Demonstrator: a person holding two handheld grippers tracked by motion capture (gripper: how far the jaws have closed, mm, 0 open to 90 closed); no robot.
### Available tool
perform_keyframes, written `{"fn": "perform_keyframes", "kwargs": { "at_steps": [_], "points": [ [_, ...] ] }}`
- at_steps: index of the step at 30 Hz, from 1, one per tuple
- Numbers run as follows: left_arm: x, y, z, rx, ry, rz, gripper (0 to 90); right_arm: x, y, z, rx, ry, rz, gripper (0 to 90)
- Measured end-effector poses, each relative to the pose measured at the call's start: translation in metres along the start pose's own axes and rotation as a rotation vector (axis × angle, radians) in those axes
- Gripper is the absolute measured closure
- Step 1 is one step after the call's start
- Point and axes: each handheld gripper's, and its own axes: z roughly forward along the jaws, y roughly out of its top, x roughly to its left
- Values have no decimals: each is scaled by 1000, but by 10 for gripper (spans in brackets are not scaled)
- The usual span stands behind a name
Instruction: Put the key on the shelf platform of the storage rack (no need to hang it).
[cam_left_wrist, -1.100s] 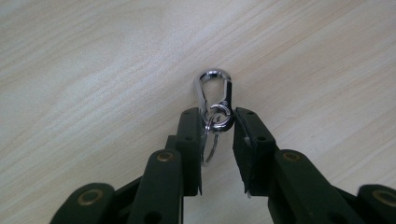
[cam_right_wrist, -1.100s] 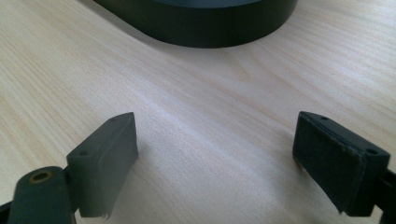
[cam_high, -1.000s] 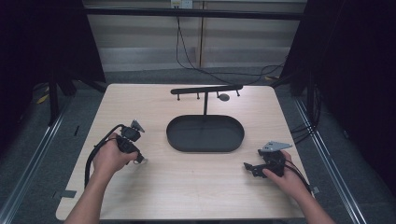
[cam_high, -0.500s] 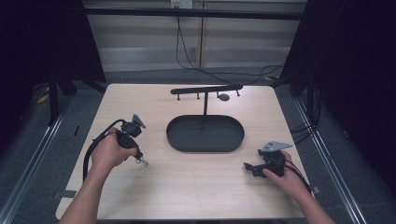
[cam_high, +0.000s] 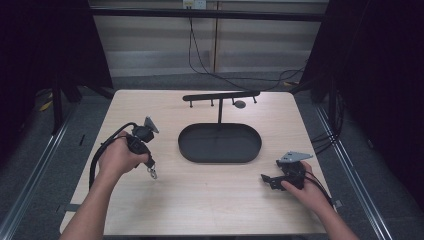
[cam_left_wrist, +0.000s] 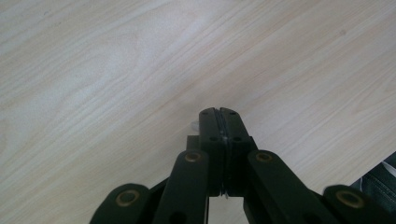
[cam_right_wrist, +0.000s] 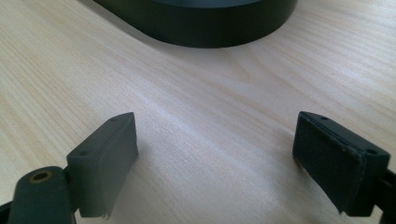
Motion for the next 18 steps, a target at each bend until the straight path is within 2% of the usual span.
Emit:
{"fn": "perform_keyframes", "kwargs": {
  "at_steps": [18],
  "points": [
    [-12,17,-12,-13,-10,23,893,0,0,0,0,-1,-2,134]
  ]
}}
